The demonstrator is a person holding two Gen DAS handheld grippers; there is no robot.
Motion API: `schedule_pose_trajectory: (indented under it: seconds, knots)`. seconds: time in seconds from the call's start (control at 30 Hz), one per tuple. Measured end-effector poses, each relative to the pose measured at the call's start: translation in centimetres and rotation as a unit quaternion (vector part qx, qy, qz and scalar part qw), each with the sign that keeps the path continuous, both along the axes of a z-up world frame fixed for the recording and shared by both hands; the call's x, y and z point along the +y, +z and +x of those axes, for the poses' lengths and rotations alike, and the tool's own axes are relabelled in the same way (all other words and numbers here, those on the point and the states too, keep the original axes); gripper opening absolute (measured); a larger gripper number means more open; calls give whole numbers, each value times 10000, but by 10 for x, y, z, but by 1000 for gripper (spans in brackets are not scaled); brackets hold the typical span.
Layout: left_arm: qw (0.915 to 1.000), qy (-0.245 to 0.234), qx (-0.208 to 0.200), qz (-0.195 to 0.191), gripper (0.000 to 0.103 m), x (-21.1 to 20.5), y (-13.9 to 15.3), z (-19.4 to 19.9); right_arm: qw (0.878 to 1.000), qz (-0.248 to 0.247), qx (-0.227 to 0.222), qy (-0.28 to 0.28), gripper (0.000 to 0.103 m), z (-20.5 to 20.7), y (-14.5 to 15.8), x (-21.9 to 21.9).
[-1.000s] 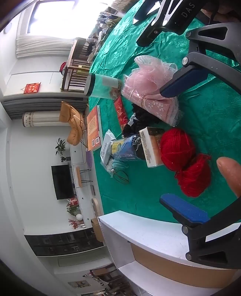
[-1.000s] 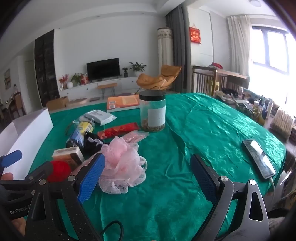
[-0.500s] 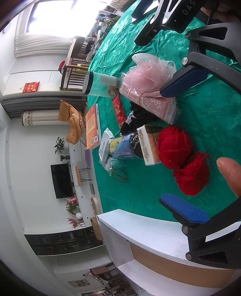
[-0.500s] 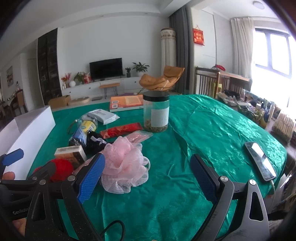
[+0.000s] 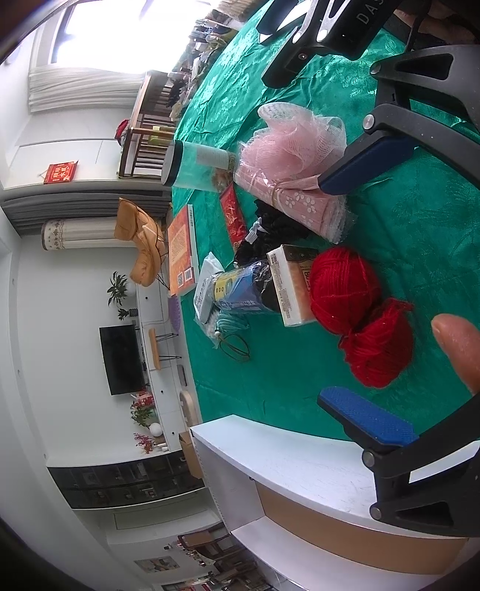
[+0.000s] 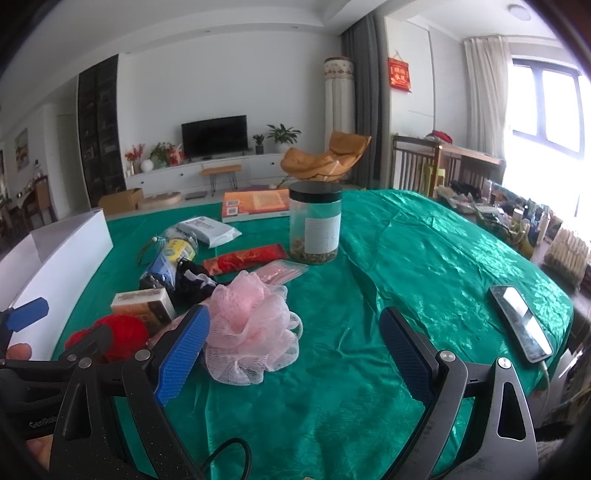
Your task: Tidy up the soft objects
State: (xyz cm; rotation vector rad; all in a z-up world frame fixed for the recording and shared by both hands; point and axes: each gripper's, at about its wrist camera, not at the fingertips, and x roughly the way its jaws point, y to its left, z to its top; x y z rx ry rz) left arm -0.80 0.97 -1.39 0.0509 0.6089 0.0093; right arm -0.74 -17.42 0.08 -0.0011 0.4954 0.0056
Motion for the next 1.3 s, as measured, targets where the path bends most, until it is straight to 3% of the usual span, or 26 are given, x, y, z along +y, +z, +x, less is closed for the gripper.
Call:
schedule_pose_trajectory:
  seconds: [1.03,1.3]
  knots:
    - [10000,25,59,55,103,4,-6,-4,10000,0,-7,-5,95,0,-1,1]
    - [9999,105,112,81,103,23,-5,-9,9996,264,41,-96,95,2,-3,-4]
